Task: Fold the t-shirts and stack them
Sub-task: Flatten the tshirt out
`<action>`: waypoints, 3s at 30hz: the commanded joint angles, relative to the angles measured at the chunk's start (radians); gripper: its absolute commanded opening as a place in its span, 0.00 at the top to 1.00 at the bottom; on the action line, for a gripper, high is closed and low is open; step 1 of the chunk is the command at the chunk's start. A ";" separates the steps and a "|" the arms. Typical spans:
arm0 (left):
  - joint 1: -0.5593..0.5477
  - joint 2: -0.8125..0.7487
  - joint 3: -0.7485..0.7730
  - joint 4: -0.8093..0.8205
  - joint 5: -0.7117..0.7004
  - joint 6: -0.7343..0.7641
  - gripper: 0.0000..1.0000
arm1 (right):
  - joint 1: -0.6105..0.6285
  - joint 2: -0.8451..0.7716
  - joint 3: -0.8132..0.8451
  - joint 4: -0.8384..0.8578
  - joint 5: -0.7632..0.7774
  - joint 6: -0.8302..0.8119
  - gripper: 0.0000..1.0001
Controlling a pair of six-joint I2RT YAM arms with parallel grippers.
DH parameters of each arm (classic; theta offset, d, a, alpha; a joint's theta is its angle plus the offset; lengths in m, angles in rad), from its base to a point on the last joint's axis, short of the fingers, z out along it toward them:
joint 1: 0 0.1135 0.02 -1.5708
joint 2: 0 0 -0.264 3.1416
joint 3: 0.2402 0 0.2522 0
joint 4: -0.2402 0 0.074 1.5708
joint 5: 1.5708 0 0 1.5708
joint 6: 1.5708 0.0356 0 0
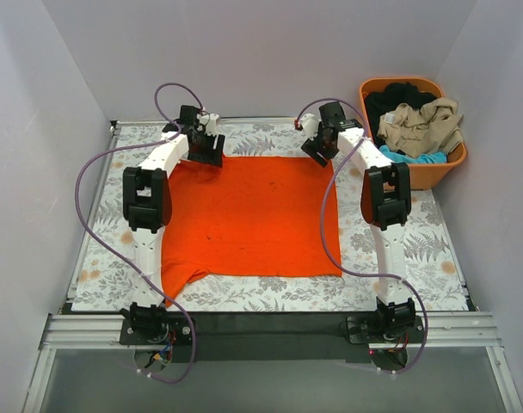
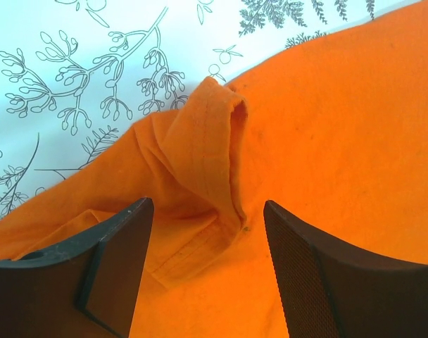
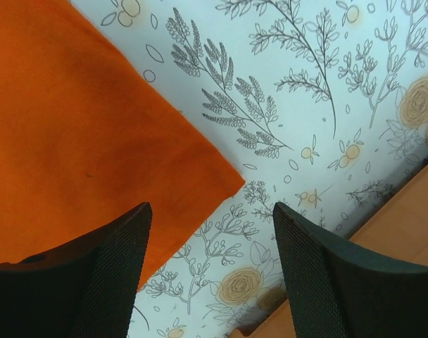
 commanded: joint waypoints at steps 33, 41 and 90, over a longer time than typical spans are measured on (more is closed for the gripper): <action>-0.010 -0.032 -0.018 -0.018 -0.056 0.004 0.60 | -0.036 0.050 0.000 0.034 -0.103 0.002 0.99; -0.010 -0.035 -0.013 -0.004 -0.076 0.005 0.75 | -0.049 0.014 0.009 0.098 -0.077 0.051 0.67; -0.025 -0.069 -0.047 -0.068 0.005 0.097 0.39 | -0.056 0.027 0.006 0.109 -0.104 0.081 0.99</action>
